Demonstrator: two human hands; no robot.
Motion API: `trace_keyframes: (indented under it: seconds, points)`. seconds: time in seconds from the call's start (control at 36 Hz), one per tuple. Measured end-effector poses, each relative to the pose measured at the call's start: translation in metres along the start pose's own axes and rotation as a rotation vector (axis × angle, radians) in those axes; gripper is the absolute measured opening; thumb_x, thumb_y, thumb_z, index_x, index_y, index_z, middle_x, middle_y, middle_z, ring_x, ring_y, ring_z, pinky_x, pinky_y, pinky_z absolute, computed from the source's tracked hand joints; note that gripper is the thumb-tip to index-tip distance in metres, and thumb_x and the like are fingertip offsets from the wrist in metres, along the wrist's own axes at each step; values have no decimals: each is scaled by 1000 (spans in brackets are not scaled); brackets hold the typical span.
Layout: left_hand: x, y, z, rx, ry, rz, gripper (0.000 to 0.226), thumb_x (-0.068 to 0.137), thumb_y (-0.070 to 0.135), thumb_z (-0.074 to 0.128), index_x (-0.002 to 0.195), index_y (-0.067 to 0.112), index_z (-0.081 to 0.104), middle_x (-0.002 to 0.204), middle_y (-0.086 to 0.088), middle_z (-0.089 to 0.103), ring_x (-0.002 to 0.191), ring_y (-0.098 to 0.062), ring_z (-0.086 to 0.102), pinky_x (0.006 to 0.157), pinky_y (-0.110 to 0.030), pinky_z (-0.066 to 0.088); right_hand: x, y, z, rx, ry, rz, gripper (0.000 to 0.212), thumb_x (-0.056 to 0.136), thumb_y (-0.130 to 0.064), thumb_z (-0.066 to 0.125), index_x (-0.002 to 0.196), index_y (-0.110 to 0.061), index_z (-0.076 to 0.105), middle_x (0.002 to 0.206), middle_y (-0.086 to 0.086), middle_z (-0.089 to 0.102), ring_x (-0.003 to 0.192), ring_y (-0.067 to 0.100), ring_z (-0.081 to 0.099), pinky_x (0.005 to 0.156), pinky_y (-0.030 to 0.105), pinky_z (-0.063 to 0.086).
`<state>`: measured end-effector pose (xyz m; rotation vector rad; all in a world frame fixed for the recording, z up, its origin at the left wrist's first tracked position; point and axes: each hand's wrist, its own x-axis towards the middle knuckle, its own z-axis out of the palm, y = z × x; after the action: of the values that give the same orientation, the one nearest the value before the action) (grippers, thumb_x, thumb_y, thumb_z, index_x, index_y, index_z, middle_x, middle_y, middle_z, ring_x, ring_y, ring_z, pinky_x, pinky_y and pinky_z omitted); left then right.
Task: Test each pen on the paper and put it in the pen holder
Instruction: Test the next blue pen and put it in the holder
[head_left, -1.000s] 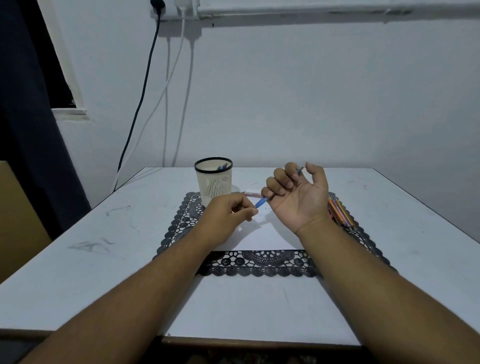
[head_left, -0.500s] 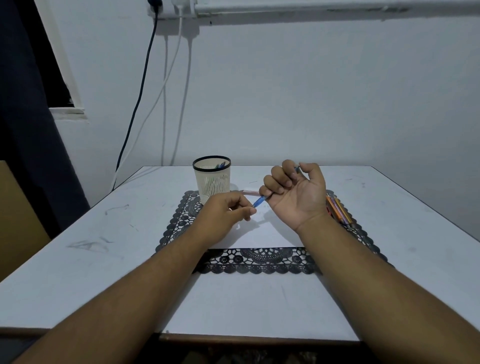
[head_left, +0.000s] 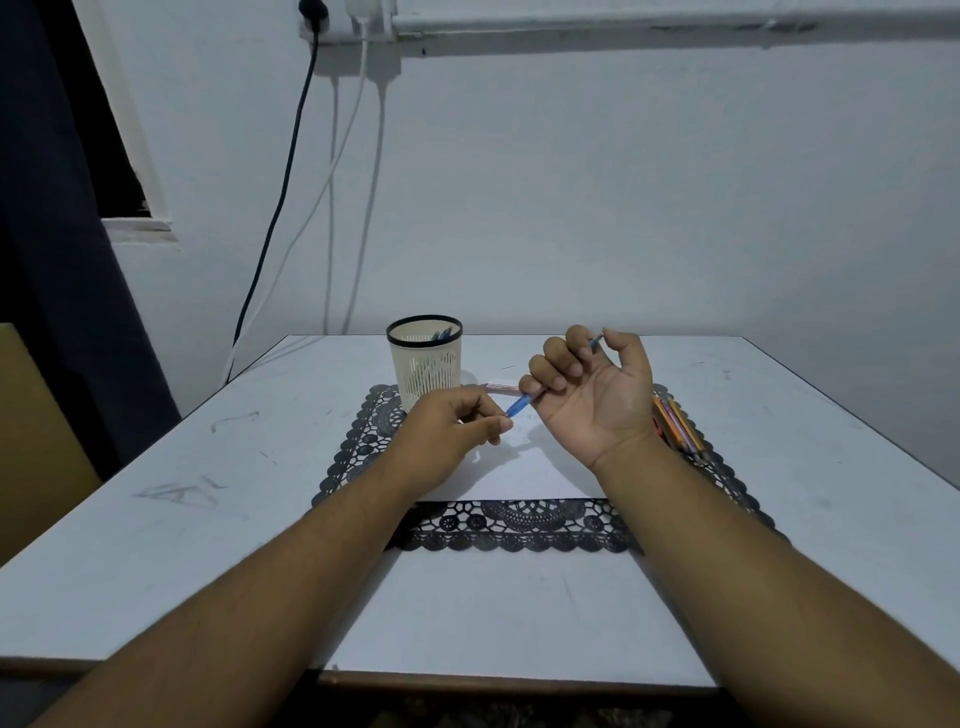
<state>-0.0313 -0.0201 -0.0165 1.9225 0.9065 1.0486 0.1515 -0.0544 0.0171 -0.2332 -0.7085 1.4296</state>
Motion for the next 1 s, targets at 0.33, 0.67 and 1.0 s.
trace_keyframes:
  seconds: [0.33,0.67,1.0]
  points:
    - [-3,8,0,83,92,-22,14,85,15,82,76,15,71,77,-16,69,59,-7,50,53,-16,37,6,6,-3,27,121,11,26,82,-38,48,68,-16,50,71,2,43,62,21,40,74,36,42]
    - [-6,12,2,209,107,10,14,84,22,84,77,19,72,75,-3,71,58,0,51,55,-12,38,2,5,1,-6,101,-23,23,81,-34,44,67,-19,35,68,0,28,60,19,25,62,34,28]
    - [-5,11,3,188,86,30,15,84,21,84,75,20,72,74,1,72,59,0,55,56,-12,40,0,2,2,-41,65,-30,24,87,-30,38,66,-19,32,65,0,24,65,20,15,61,34,26]
